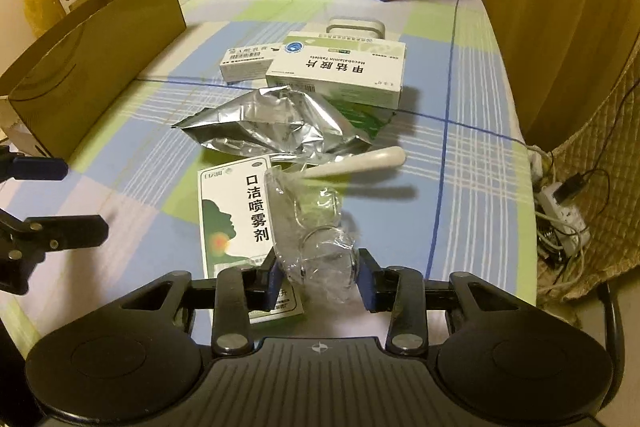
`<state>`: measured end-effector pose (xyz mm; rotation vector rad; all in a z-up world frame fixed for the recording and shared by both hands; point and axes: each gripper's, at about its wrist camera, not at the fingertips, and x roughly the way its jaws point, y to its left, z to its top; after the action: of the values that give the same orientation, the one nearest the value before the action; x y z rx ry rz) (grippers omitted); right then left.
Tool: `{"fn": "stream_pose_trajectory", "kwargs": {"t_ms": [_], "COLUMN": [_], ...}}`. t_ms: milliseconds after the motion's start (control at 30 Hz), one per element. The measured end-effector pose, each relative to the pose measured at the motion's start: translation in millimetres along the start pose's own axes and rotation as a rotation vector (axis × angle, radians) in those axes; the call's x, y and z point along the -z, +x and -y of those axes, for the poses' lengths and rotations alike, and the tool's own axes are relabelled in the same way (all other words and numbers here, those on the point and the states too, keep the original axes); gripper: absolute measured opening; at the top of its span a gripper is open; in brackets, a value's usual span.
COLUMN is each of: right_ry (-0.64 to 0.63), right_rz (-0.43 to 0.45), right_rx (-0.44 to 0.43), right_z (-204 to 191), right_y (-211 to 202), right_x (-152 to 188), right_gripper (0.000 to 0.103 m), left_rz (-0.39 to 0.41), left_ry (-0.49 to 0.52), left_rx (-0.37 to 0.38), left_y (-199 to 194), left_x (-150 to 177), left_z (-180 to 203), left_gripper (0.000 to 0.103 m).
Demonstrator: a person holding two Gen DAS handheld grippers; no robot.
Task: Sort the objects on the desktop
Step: 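Return both grippers to the table items, then grasp the mouth spray box with the left gripper while the right gripper grasps the plastic cup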
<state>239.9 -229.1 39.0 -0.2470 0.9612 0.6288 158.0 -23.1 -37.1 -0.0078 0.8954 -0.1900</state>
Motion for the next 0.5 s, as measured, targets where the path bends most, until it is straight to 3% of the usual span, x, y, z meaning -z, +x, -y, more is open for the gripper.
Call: {"fn": "stream_pose_trajectory", "kwargs": {"t_ms": [300, 500], "right_ry": [0.123, 0.214], "right_rz": [-0.020, -0.017], "right_rx": [-0.053, -0.167], "right_z": [-22.1, -53.3], "right_y": [-6.3, -3.8], "right_x": [13.8, 21.8], "right_gripper": [0.029, 0.029], "left_rz": [0.012, 0.020], "left_ry": [-0.024, -0.022], "left_rx": [-0.004, -0.014], "left_y": [-13.8, -25.1], "left_x": [6.4, 13.2], "left_z": [-12.1, -23.3], "left_gripper": [0.102, 0.102]}}
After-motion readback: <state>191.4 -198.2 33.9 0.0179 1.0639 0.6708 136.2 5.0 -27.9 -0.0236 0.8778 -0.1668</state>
